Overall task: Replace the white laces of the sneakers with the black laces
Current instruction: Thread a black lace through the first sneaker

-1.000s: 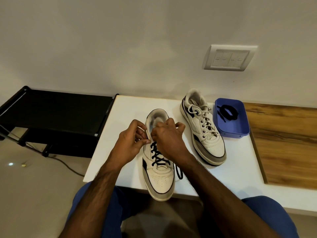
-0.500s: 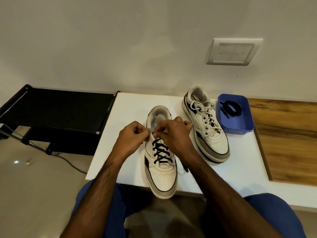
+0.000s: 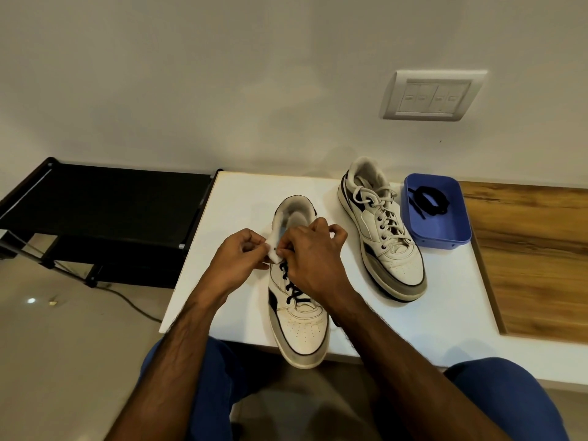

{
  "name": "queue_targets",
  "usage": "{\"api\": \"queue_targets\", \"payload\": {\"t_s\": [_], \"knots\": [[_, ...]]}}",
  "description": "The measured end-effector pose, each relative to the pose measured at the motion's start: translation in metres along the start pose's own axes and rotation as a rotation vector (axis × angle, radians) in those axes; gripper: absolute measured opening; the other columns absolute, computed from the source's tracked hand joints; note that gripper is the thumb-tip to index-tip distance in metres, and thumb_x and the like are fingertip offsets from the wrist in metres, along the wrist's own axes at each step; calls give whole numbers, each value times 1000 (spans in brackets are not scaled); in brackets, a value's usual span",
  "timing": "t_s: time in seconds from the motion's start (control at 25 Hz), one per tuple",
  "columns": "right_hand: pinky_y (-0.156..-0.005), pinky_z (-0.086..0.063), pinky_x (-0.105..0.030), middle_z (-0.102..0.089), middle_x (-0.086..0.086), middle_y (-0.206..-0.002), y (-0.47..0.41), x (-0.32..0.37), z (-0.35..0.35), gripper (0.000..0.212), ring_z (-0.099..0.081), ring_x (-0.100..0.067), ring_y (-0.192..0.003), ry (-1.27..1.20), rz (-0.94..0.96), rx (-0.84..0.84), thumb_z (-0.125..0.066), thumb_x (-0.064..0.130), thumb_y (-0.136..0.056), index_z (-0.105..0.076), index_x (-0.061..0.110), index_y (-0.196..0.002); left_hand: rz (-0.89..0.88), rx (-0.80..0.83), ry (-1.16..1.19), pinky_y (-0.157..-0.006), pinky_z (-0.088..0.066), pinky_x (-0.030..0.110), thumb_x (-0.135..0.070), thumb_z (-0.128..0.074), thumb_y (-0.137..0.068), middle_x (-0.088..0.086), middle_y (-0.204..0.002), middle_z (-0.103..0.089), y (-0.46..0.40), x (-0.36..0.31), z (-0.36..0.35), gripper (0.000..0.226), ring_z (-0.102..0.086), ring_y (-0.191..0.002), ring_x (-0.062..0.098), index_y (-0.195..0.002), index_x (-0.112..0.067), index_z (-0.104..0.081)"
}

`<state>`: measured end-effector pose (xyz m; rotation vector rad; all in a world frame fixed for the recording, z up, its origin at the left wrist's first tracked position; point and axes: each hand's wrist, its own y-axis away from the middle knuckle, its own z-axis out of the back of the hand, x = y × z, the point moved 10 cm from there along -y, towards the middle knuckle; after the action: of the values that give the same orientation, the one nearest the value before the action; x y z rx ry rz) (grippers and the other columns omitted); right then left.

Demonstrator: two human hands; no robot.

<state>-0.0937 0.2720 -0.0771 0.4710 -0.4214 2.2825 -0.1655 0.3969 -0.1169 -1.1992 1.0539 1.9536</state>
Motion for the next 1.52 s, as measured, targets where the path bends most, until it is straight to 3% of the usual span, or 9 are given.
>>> {"api": "queue_targets", "payload": {"t_s": [0.28,0.4,0.56,0.76,0.88,1.0,1.2,1.36,1.52], "knots": [[-93,-20,-41,-66,13,-89,5,-1,3,11,-47,-17,-106,-5,-28,-63,-67,19,-84,-64,29,-88,-46,54,26,-79,-61,28,7,-74,-83,9,-90,-77,3,-1,0,17,-75,-88,22,-93,-7,-69],[-90,-16,-36,-67,14,-90,2,-8,4,12,-43,-13,-107,-57,-42,-6,-66,18,-87,-67,29,-87,-63,-40,-65,-76,-60,29,-2,-78,-83,4,-84,-77,5,0,0,12,-75,-82,17,-89,-9,-70],[-85,-10,-32,-66,13,-88,-3,-8,4,19,-41,-15,-110,0,-3,80,-61,10,-86,-68,27,-85,-103,-38,-166,-77,-58,28,-11,-76,-88,1,-76,-77,5,-2,-5,7,-74,-78,14,-81,-12,-73],[-93,-18,-39,-65,13,-90,0,-5,2,16,-43,-16,-109,2,-58,58,-60,13,-77,-60,28,-82,-203,-84,-256,-73,-50,8,-12,-79,-85,-6,-74,-75,10,-14,-1,4,-71,-76,2,-83,-11,-75],[-92,-18,-38,-63,12,-89,0,-6,2,14,-43,-16,-108,6,-40,70,-58,15,-77,-59,27,-84,-234,-130,-314,-71,-48,5,-15,-82,-83,-10,-77,-74,12,-18,1,6,-69,-77,-1,-85,-14,-77],[-86,-13,-33,-64,13,-92,2,-9,1,11,-41,-15,-109,-36,-13,80,-61,16,-87,-61,27,-89,-173,-142,-236,-73,-51,7,-16,-86,-78,-9,-79,-75,9,-12,4,13,-69,-78,-1,-86,-17,-76],[-88,-10,-31,-67,14,-95,-4,-13,-3,6,-39,-11,-114,-79,2,159,-69,23,-93,-71,29,-93,-72,-78,-58,-80,-58,28,-6,-82,-79,0,-79,-77,9,-1,2,9,-73,-80,14,-81,-14,-79],[-88,-9,-31,-68,14,-93,-3,-11,-5,8,-41,-11,-113,-102,-13,120,-67,23,-92,-69,30,-90,-73,-57,-6,-78,-55,26,2,-79,-80,1,-76,-77,11,0,1,18,-72,-76,11,-76,-16,-77],[-88,-11,-32,-67,14,-91,1,-9,-1,8,-43,-11,-109,-101,-17,48,-66,24,-92,-67,31,-90,-92,-76,-69,-79,-54,25,-5,-80,-82,-4,-76,-76,13,0,1,9,-69,-73,3,-80,-12,-75]]}}
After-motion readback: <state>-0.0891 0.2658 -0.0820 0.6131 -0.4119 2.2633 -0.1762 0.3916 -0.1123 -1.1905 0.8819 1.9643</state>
